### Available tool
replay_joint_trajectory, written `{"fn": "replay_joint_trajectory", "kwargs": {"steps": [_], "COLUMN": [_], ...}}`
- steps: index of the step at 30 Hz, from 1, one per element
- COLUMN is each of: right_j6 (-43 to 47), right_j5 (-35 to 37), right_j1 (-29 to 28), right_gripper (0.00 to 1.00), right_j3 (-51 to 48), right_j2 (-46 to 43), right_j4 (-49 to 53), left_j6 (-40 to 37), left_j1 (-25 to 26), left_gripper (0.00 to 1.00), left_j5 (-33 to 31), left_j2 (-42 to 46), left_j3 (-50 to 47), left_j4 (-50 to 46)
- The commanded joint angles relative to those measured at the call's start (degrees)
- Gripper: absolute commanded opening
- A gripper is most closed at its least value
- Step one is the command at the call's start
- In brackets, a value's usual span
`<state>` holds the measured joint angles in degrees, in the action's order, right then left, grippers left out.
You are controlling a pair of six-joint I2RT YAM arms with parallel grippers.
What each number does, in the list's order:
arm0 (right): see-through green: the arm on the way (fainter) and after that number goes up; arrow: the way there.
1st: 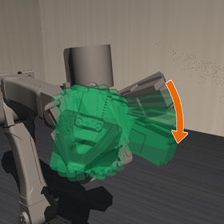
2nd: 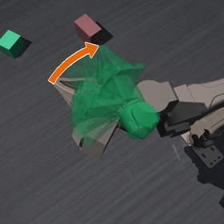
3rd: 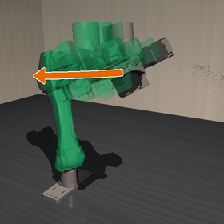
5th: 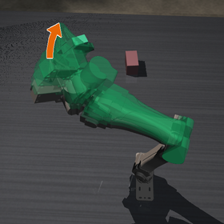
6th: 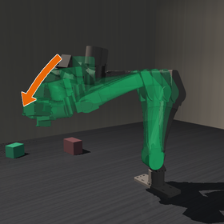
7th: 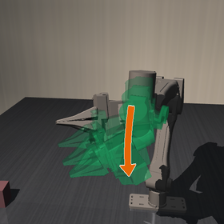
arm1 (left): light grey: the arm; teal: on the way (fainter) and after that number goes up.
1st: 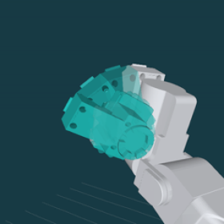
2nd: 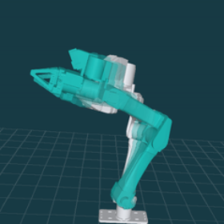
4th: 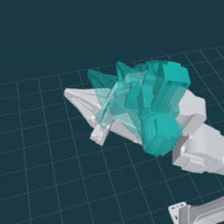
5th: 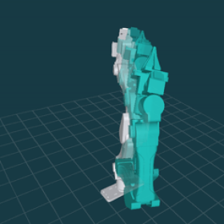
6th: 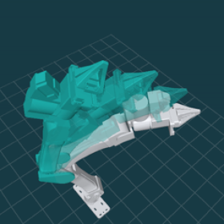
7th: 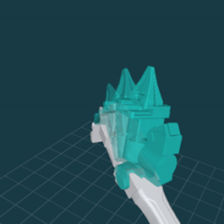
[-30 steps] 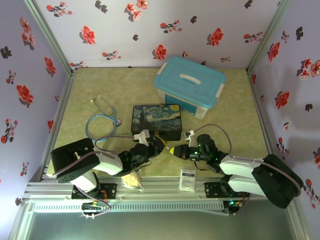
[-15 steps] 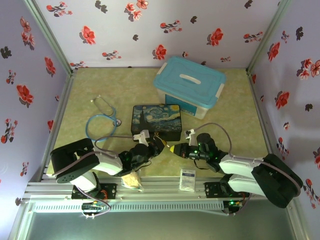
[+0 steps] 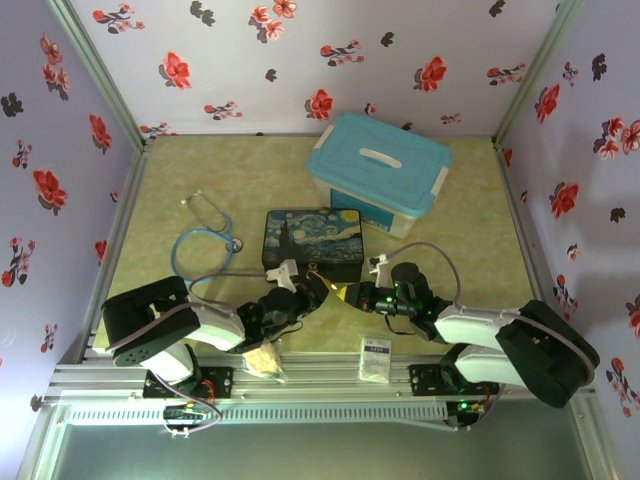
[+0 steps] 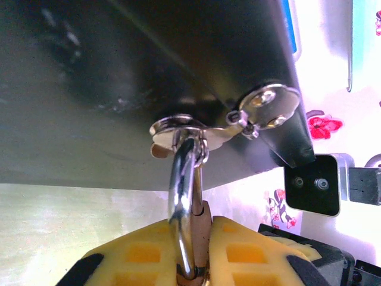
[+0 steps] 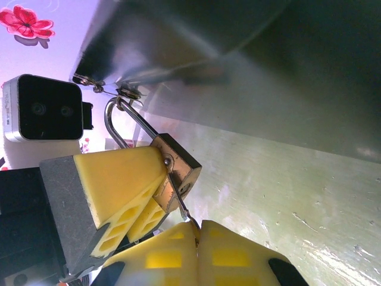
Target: Unlock the padlock with the key
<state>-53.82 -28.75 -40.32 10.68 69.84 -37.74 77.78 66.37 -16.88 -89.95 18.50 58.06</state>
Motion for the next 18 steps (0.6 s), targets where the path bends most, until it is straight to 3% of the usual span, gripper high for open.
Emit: {"fn": "replay_joint_trajectory", "kwargs": {"steps": [1, 18], "right_j6": [2.29, 2.60], "right_j5": [-0.54, -1.92], "right_j1": [0.43, 0.45], "right_gripper": [0.00, 0.00], "right_j3": [-0.06, -0.19], "right_j2": [-1.34, -0.26], "right_j4": [2.01, 1.05], "left_j6": [0.37, -0.42], "left_j1": [0.23, 0.11], "left_gripper": [0.00, 0.00], "left_j5": [-1.09, -1.38], "left_j2": [1.19, 1.89], "left_j3": [0.11, 1.20], "left_j4": [6.19, 4.39]}}
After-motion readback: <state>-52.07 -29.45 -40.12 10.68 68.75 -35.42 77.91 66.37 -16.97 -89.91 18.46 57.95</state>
